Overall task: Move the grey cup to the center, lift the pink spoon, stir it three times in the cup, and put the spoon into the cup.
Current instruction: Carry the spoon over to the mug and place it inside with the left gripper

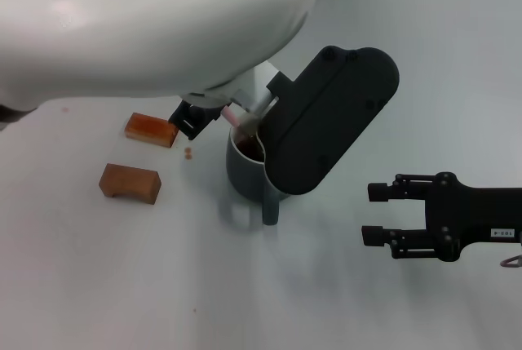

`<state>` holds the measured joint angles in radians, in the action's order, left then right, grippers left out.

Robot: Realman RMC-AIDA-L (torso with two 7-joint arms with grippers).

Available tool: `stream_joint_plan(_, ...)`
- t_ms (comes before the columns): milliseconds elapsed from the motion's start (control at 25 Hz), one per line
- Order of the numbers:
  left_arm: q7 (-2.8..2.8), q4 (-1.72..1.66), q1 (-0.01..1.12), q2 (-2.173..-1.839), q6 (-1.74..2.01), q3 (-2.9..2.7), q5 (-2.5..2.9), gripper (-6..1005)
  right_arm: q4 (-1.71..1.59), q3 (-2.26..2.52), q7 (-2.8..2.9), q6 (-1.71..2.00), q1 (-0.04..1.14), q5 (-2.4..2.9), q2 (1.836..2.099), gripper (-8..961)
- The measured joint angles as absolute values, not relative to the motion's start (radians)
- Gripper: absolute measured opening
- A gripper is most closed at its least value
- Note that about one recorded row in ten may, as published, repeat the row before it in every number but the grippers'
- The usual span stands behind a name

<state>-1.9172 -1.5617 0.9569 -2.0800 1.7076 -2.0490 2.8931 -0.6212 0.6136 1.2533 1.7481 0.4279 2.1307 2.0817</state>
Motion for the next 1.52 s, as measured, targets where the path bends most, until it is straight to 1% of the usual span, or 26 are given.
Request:
stream_joint_plan(600,-1.896,-1.550,0.976,-2.080,1.667,-2.031,2.895,131,-0.621,0.614,1.254,1.753,0.419,2.131,2.082,726)
stream_joint_plan(1520,-1.911,-1.592,0.946,-2.079,1.729,-2.042,2.894,131,-0.621,0.640,1.255,1.749,0.419,2.132,2.082,725)
